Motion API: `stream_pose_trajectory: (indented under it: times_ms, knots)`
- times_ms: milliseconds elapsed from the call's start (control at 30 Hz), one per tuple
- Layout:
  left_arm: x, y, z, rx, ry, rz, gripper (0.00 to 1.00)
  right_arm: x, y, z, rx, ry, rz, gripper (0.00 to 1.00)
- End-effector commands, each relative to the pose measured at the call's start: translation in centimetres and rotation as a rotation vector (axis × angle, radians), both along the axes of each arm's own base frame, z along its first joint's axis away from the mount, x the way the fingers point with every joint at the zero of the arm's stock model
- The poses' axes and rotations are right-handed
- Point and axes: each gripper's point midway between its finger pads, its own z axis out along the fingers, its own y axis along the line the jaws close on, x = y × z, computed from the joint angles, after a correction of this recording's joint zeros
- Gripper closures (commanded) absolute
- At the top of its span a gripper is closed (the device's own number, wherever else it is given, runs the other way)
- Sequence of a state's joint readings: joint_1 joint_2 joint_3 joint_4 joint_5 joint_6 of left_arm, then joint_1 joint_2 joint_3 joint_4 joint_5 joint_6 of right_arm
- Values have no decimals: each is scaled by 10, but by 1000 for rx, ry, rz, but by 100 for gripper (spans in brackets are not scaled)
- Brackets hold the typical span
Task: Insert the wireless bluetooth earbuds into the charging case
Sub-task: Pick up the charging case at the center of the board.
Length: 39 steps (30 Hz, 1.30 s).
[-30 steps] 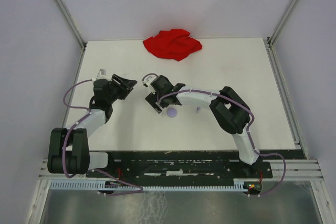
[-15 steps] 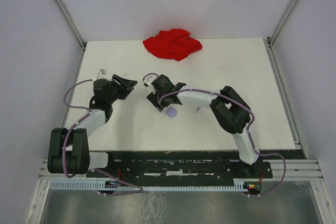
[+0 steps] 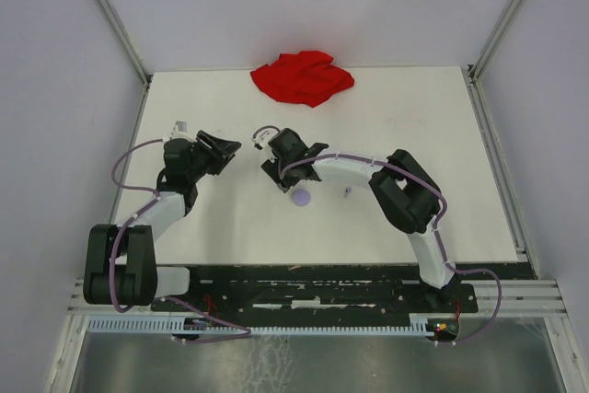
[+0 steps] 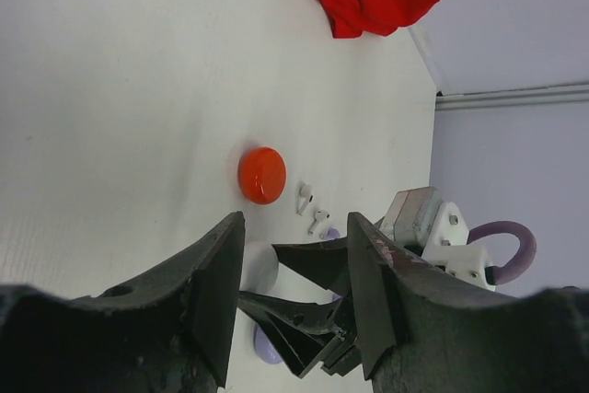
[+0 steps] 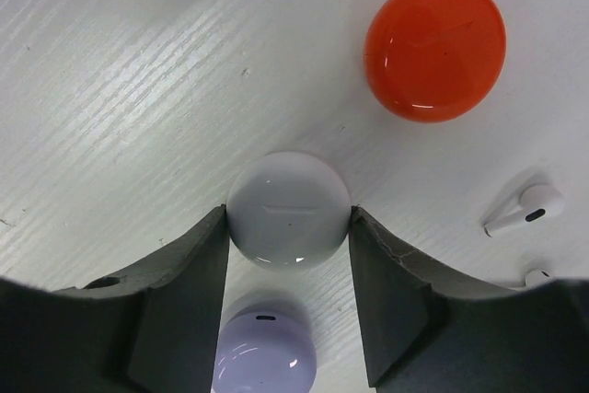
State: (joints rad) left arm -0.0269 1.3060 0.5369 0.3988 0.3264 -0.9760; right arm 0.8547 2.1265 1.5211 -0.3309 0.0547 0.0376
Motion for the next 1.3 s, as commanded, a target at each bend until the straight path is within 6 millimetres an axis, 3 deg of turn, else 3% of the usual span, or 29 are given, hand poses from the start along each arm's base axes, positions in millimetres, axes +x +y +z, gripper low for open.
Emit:
stream_pose_trajectory:
  times_ms: [0, 133, 400, 867, 1267]
  knots:
    - [2, -2, 17, 0, -78, -27, 45, 4, 3, 23, 56, -45, -2, 61]
    - [0, -9, 16, -43, -86, -59, 46, 12, 5, 55, 157, -177, 14, 62]
    - [-10, -32, 32, -172, -193, -189, 46, 4, -5, 121, 300, -333, 96, 64]
    - [-45, -59, 54, -209, -320, -362, 48, -22, -16, 132, 344, -319, 230, 65]
    - [-56, -115, 38, -195, -282, -554, 48, -26, -23, 136, 373, -310, 247, 66]
